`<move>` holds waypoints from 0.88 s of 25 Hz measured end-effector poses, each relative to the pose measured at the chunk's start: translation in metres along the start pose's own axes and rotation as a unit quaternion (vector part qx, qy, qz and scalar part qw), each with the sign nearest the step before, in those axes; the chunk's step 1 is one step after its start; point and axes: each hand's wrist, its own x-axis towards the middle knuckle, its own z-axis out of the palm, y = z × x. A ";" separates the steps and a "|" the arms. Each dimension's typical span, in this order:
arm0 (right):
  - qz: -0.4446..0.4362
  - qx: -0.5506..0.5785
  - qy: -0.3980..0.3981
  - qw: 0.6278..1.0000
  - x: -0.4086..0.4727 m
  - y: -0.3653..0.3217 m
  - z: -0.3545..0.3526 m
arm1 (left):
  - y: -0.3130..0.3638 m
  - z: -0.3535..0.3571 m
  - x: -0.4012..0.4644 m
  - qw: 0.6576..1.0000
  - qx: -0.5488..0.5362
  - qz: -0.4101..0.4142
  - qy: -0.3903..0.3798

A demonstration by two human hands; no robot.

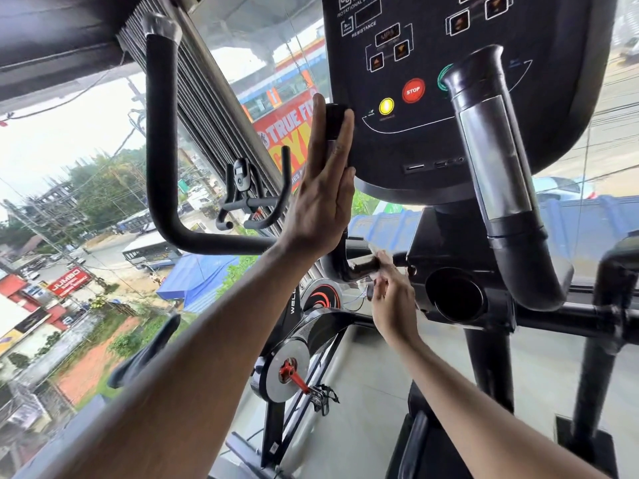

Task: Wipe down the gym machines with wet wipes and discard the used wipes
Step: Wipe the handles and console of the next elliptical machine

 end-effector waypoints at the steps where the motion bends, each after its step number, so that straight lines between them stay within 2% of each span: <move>1: 0.037 -0.003 -0.023 0.999 0.010 0.010 0.003 | -0.001 0.000 0.000 1.000 0.004 0.000 0.001; 2: 0.074 -0.001 -0.064 0.995 0.019 0.016 0.003 | -0.001 0.000 0.000 1.000 0.006 0.000 0.003; 4: 0.095 0.003 -0.132 0.987 0.030 0.027 0.008 | -0.002 0.000 -0.001 1.000 0.002 0.001 0.005; 6: 0.115 -0.004 -0.165 0.980 0.034 0.033 0.014 | -0.001 -0.001 -0.001 1.000 0.005 0.001 0.006; 10: 0.175 0.038 -0.134 0.975 0.029 0.023 0.020 | 0.004 -0.002 0.000 1.000 -0.023 0.003 -0.013; 13: 0.175 0.076 -0.106 0.976 0.006 0.018 0.015 | 0.004 -0.003 0.000 0.999 -0.031 0.006 -0.015; 17: 0.177 0.053 -0.099 0.978 -0.011 0.016 0.005 | 0.003 -0.002 0.000 0.999 -0.029 0.010 -0.012; 20: 0.246 0.156 -0.136 0.947 0.012 0.001 0.009 | 0.002 -0.002 -0.001 1.000 -0.017 0.007 -0.009; 22: 0.291 0.188 -0.132 0.929 0.024 -0.011 0.013 | 0.000 -0.002 -0.001 1.000 -0.011 0.006 -0.009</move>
